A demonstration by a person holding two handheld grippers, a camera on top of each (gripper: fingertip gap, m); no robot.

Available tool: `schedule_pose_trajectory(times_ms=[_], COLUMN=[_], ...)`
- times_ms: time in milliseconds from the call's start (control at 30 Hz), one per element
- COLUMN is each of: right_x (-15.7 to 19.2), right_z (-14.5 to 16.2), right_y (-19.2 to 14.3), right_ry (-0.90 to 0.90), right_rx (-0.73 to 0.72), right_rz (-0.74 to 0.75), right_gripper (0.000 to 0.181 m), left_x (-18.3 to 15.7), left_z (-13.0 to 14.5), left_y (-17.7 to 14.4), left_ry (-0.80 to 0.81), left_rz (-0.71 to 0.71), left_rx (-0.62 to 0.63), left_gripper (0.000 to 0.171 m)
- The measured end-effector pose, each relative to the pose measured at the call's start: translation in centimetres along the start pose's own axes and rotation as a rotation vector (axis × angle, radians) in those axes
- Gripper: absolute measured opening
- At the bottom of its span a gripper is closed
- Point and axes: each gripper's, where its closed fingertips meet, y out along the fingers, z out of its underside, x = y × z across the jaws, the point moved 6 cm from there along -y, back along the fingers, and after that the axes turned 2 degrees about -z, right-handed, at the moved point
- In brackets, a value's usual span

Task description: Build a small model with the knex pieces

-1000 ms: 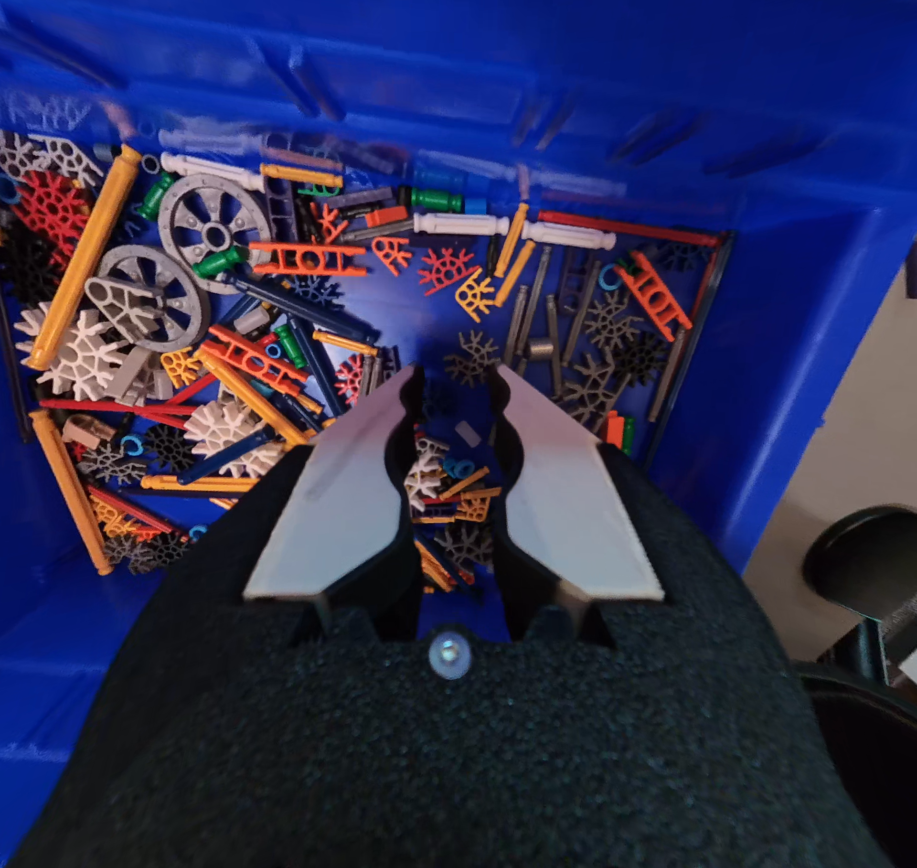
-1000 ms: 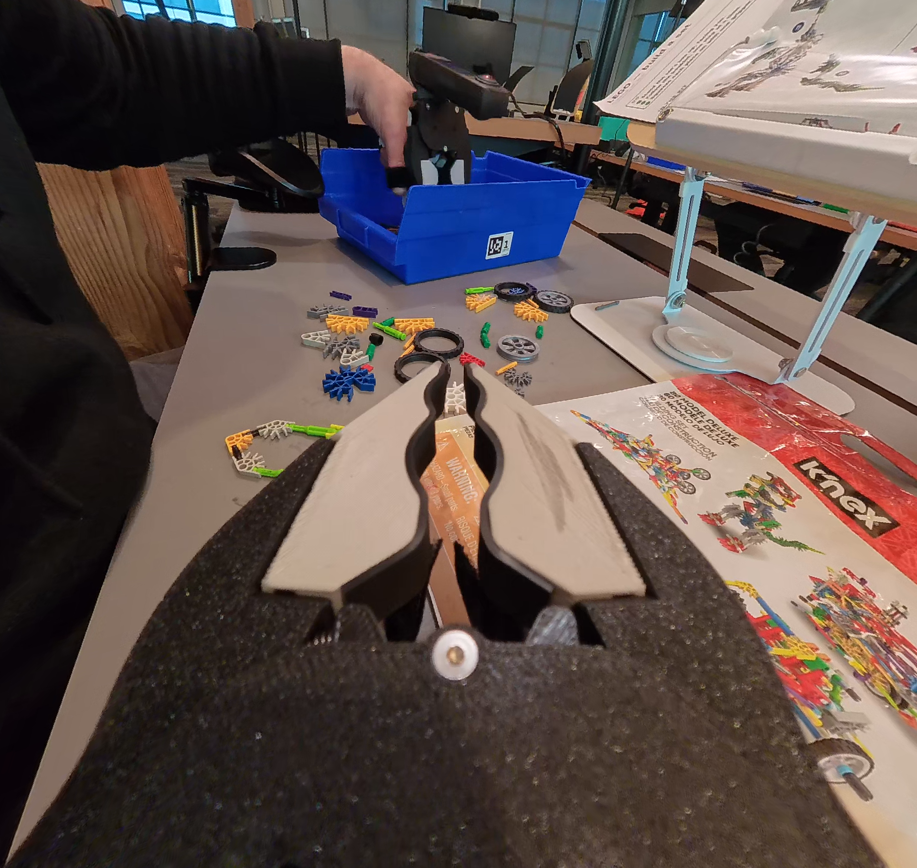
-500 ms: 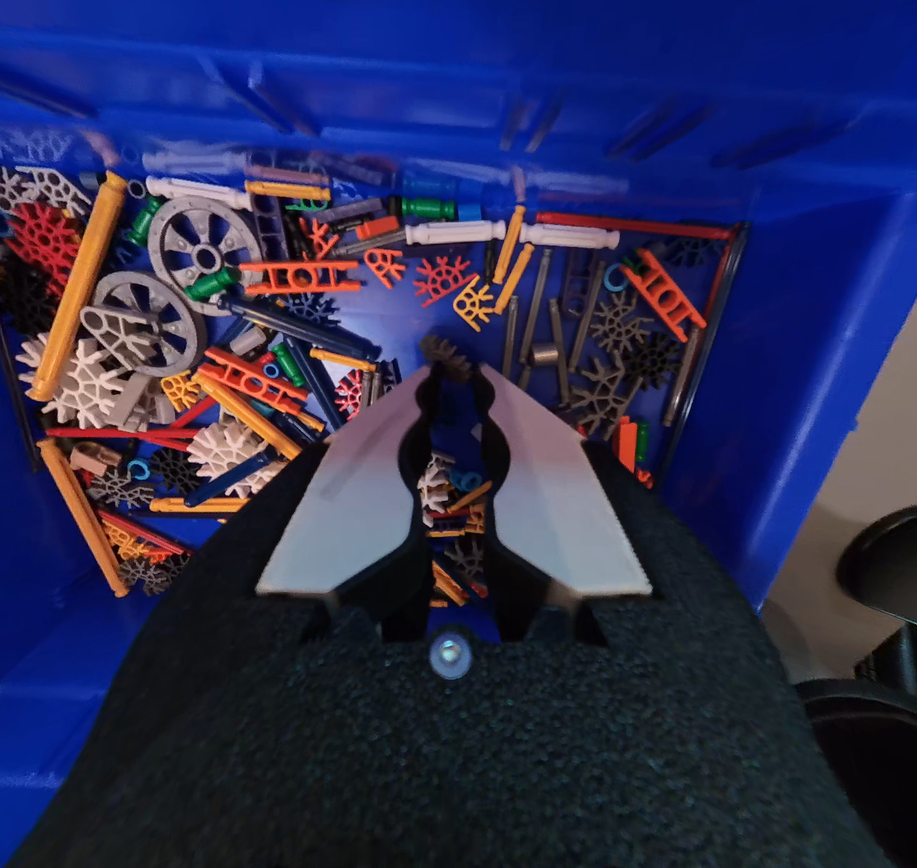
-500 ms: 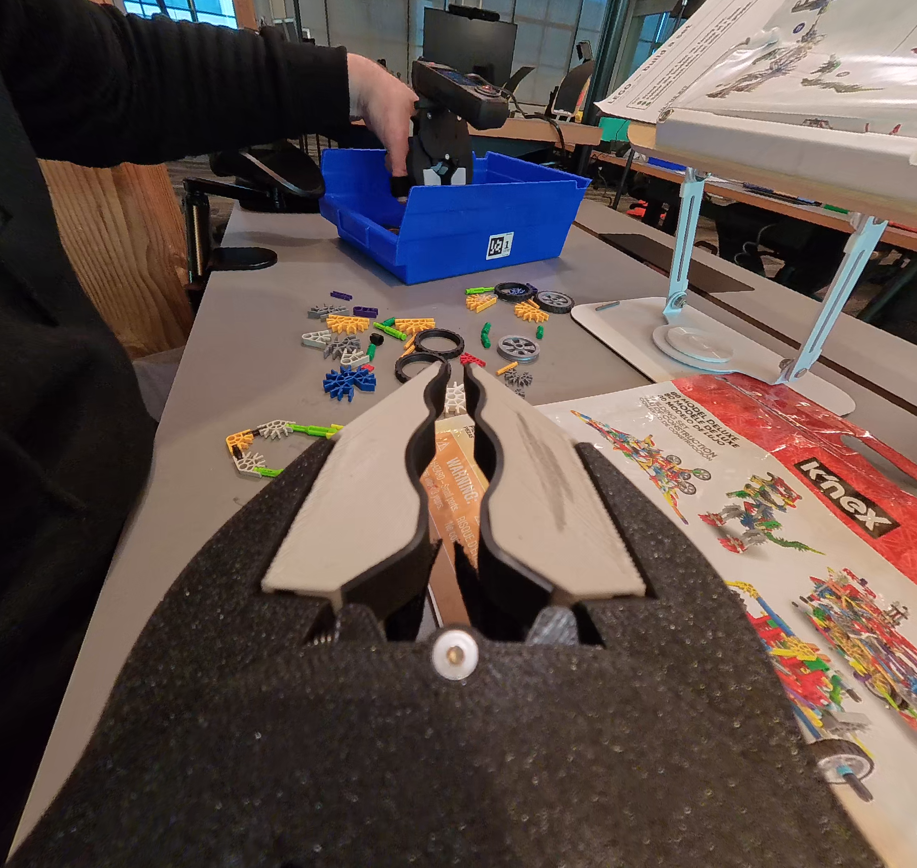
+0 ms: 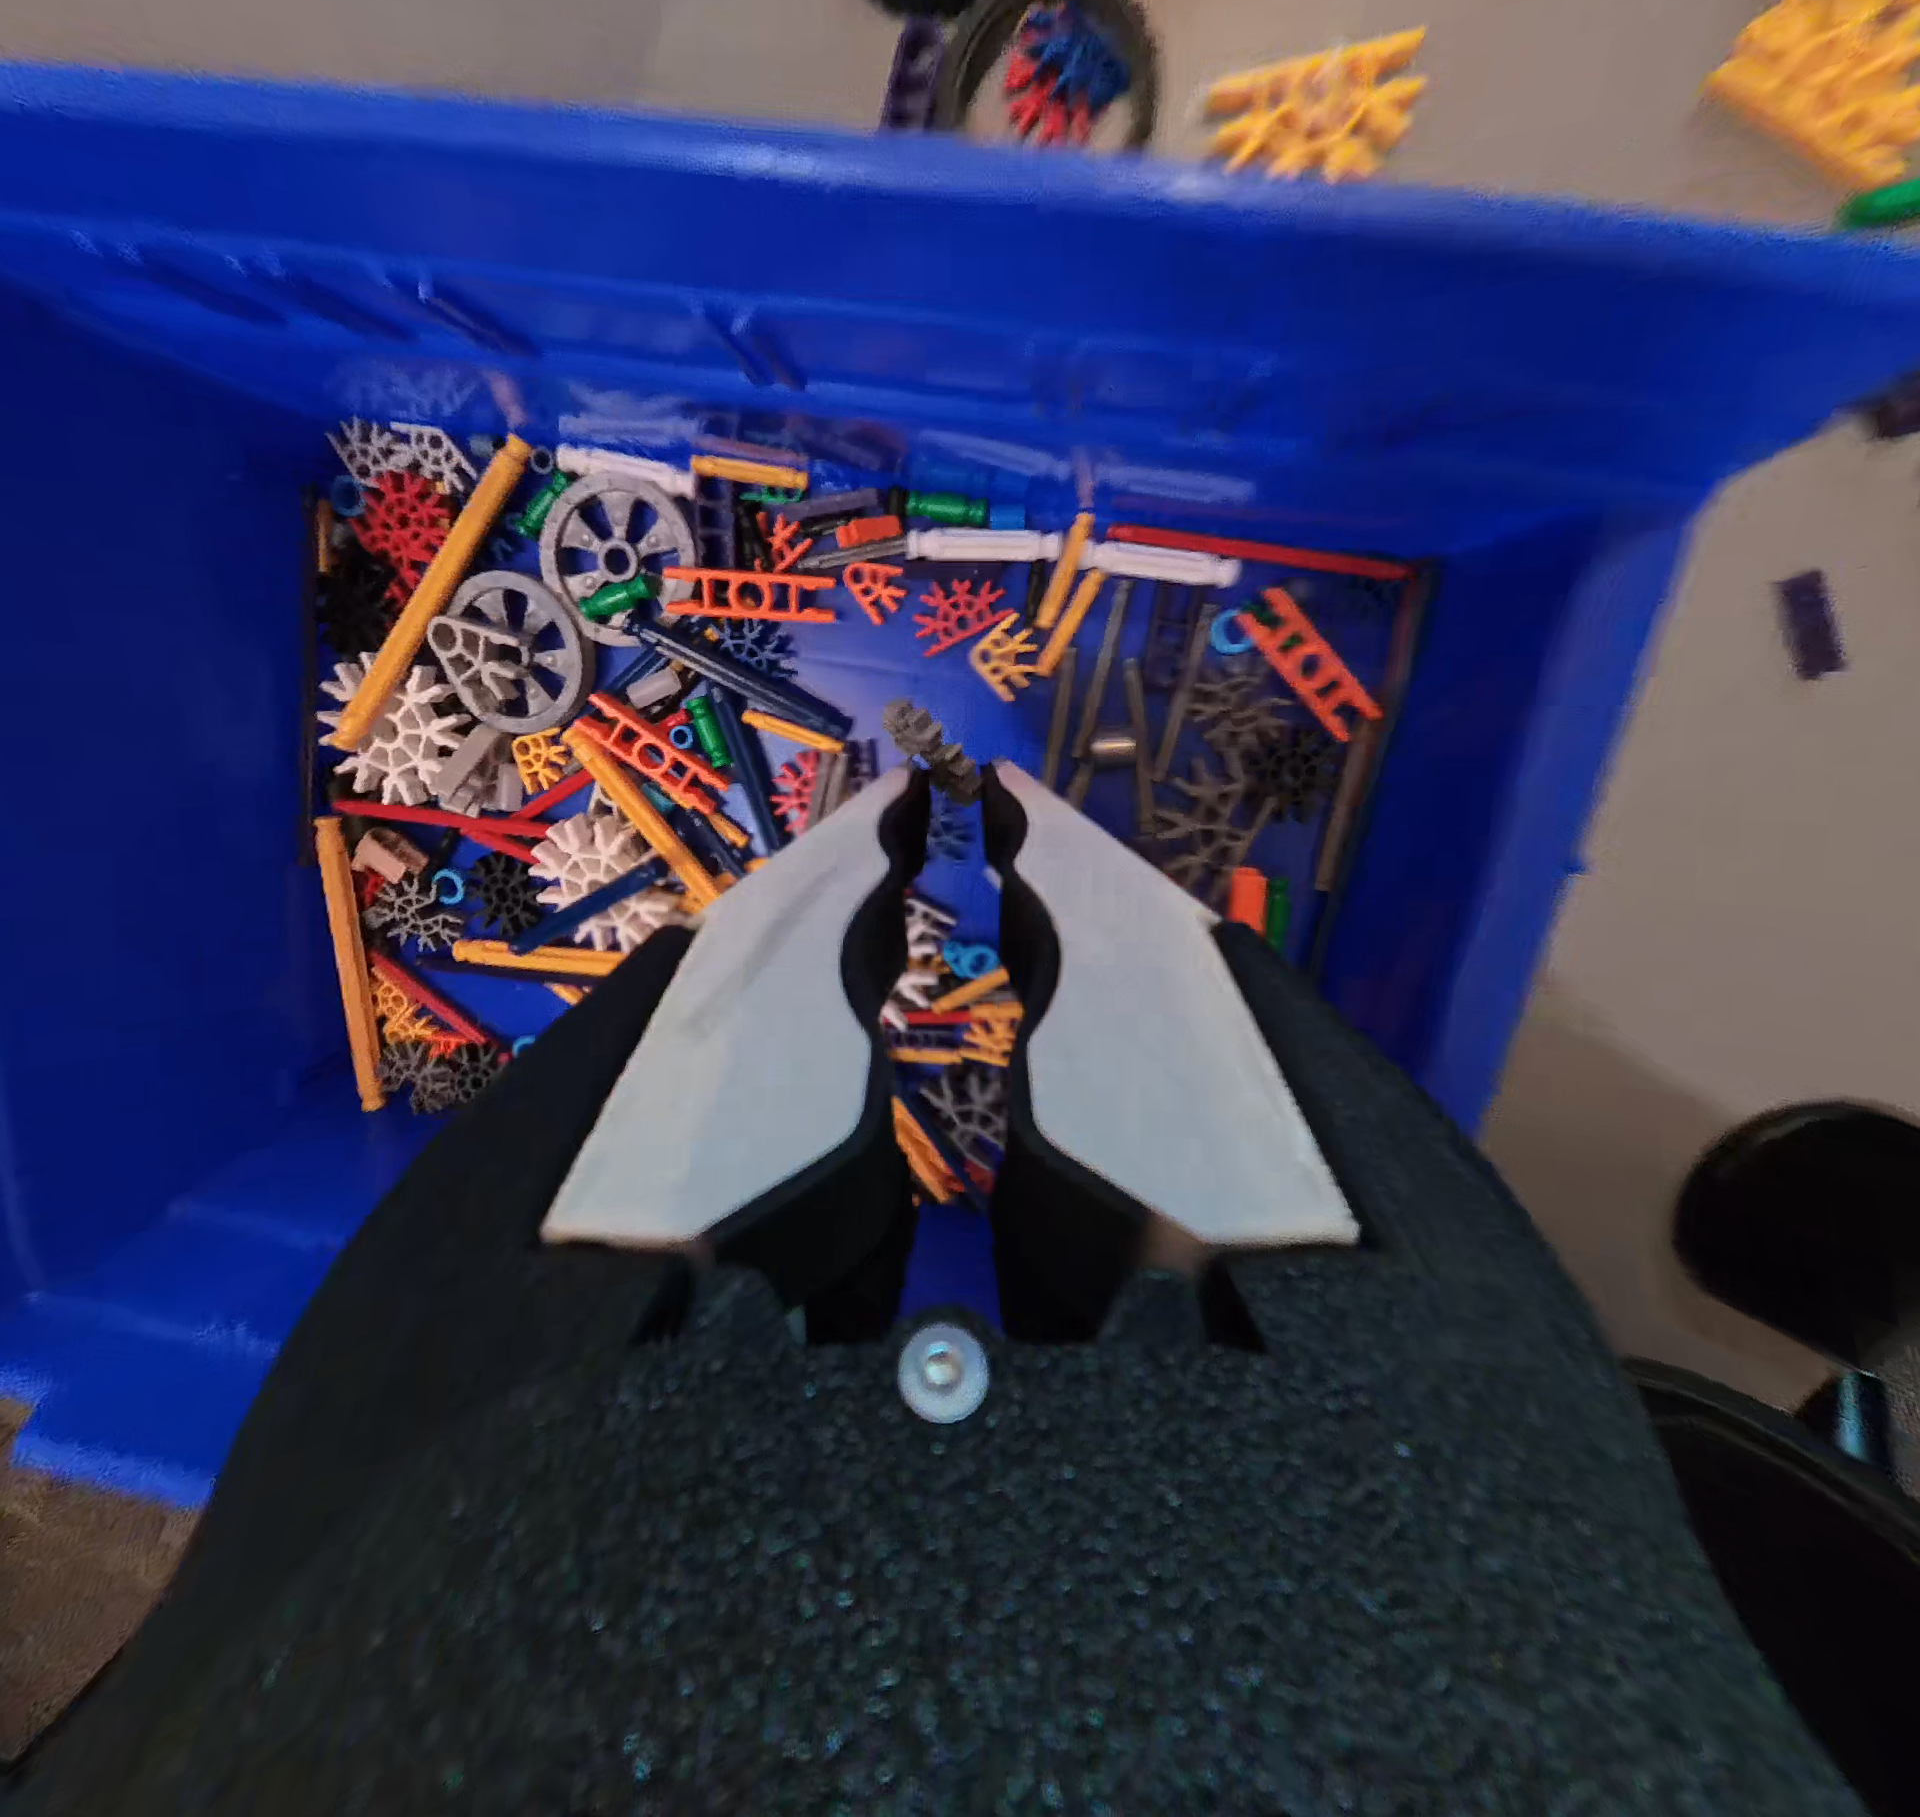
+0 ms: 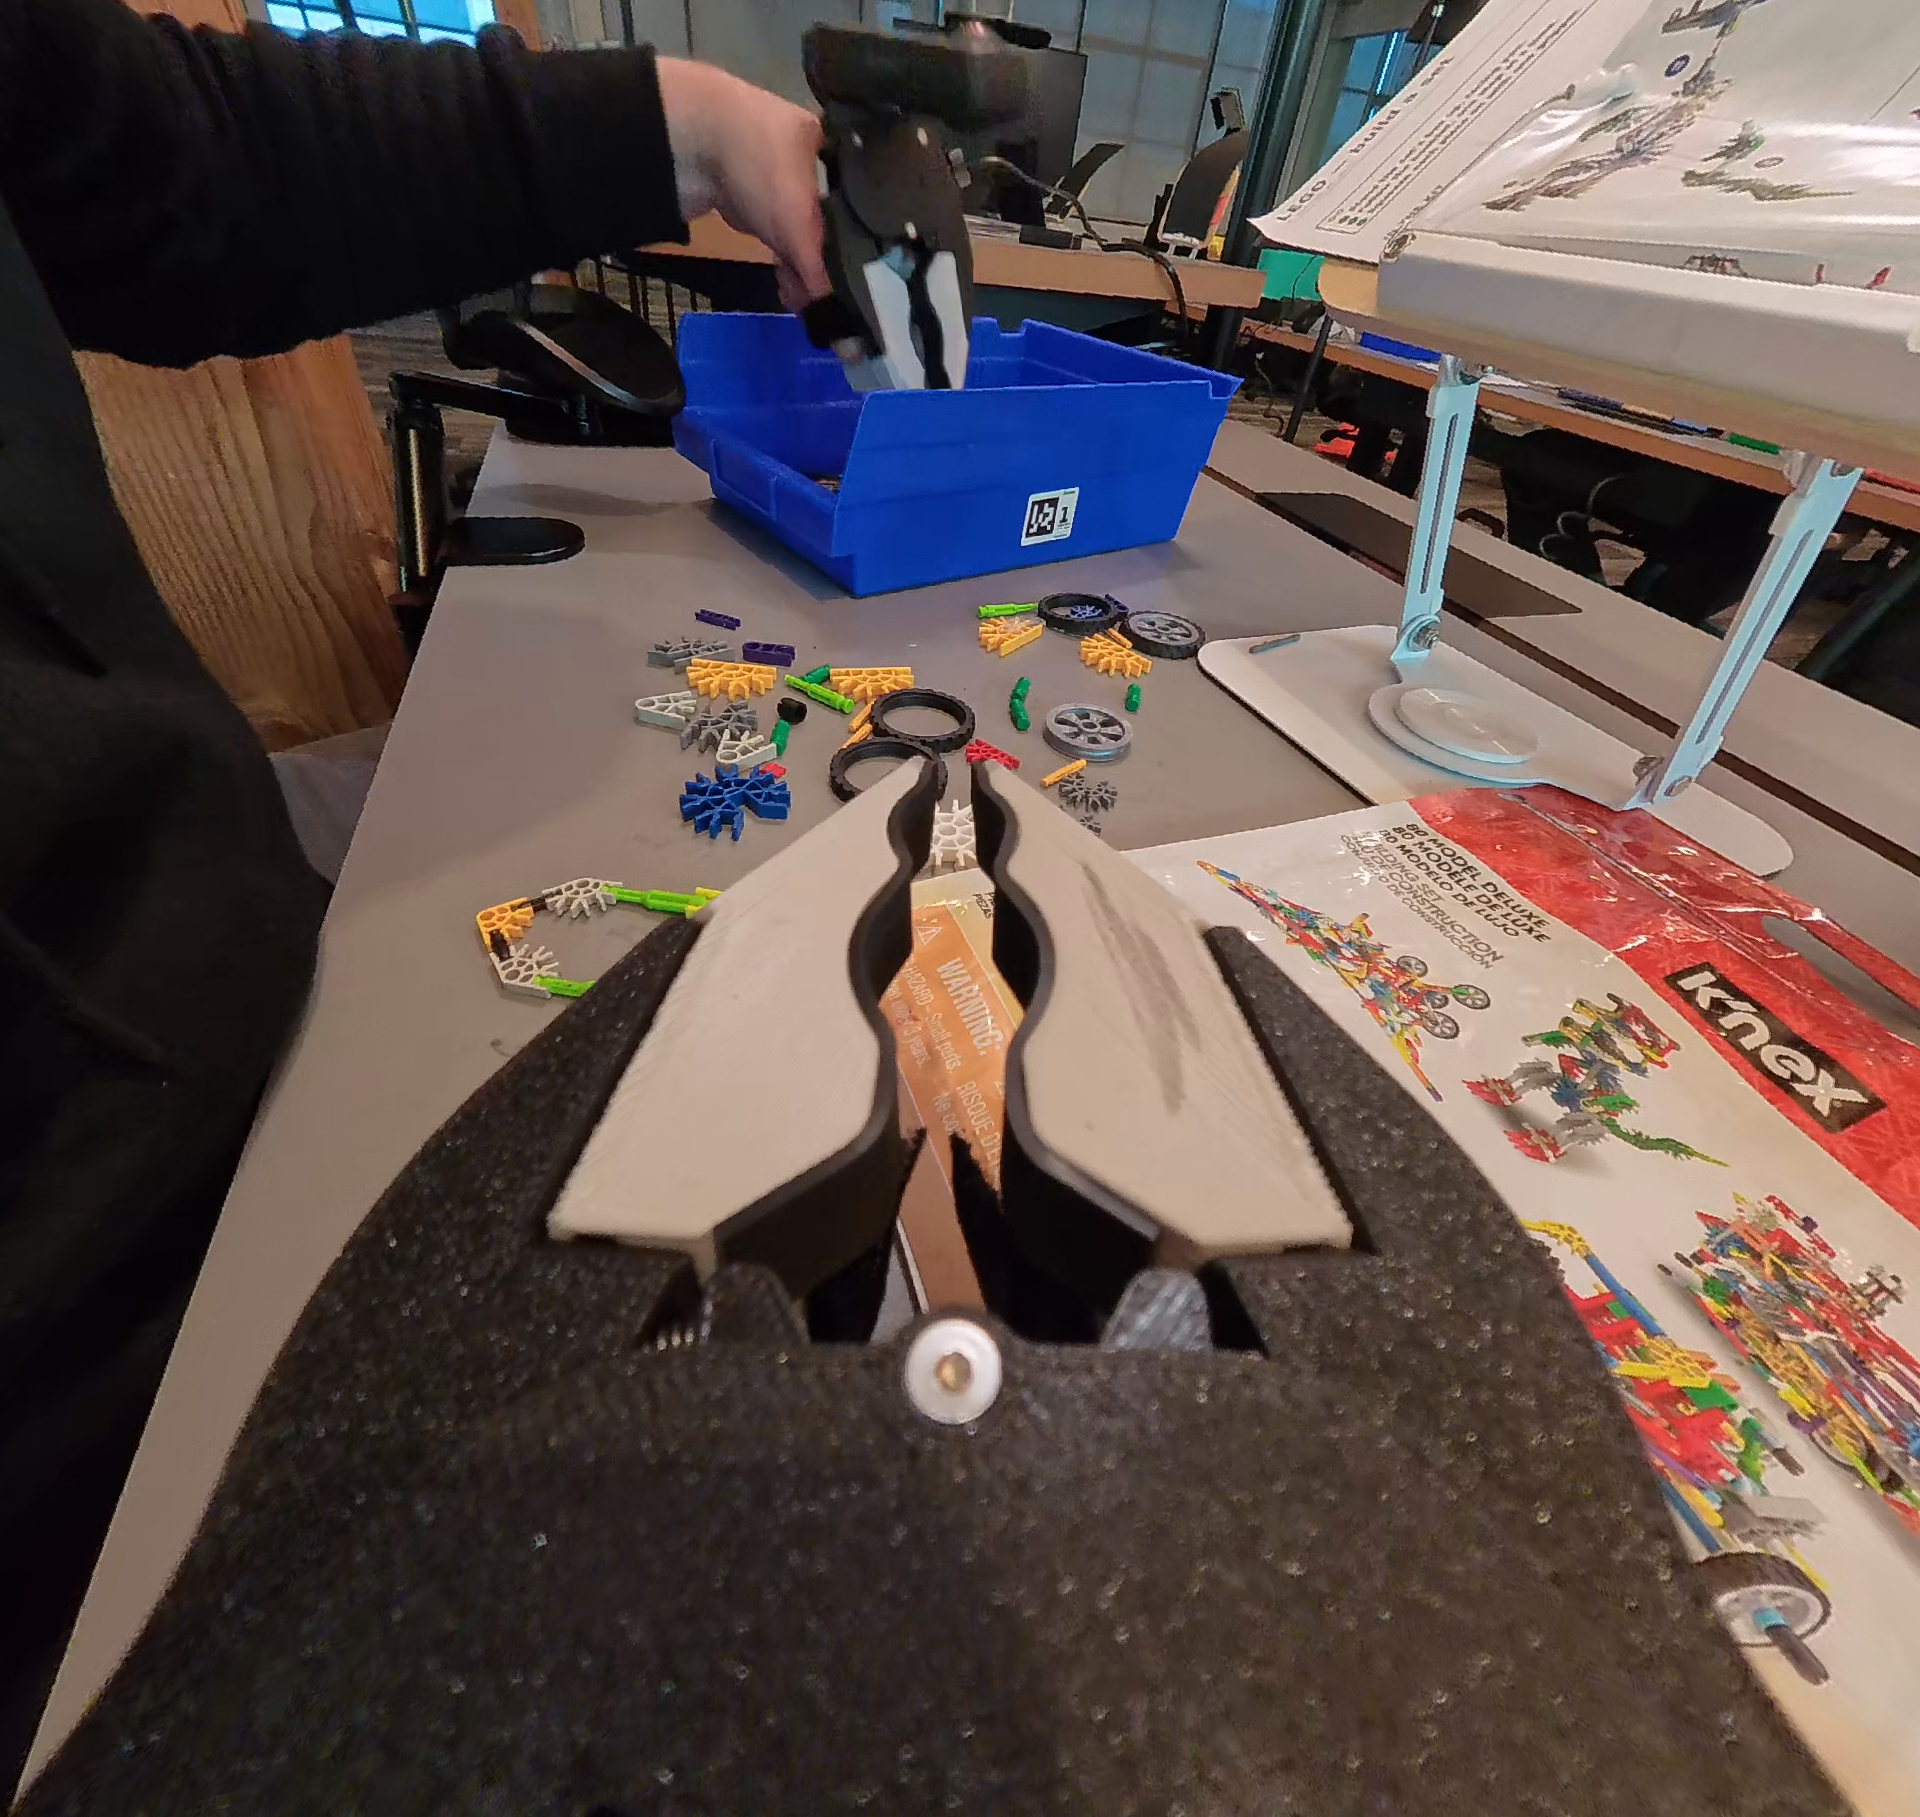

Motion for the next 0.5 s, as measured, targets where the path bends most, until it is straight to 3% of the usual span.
schedule_pose_trajectory(times_ms=[100, 200, 367, 500], right_x=[0.1, 0.2, 0.5, 0.7], right_z=[0.0, 0.1, 0.1, 0.2], right_y=[0.0, 0.1, 0.2, 0.3], right_ry=[-0.007, -0.018, -0.035, -0.056], right_rx=[0.003, 0.008, 0.018, 0.028], right_rz=[-0.002, -0.005, -0.01, -0.011], right_gripper=[0.005, 0.005, 0.005, 0.005], left_x=[-3.4, -9.1, -19.9, -23.4], left_z=[-1.3, -2.8, -3.8, -3.3], left_y=[-3.2, -5.0, -1.9, 1.3], left_ry=[0.078, 0.189, 0.343, 0.406], left_rz=[-0.059, -0.074, 0.045, 0.016], left_rx=[-0.037, -0.046, 0.019, 0.104], left_gripper=[0.008, 0.008, 0.008, 0.009])
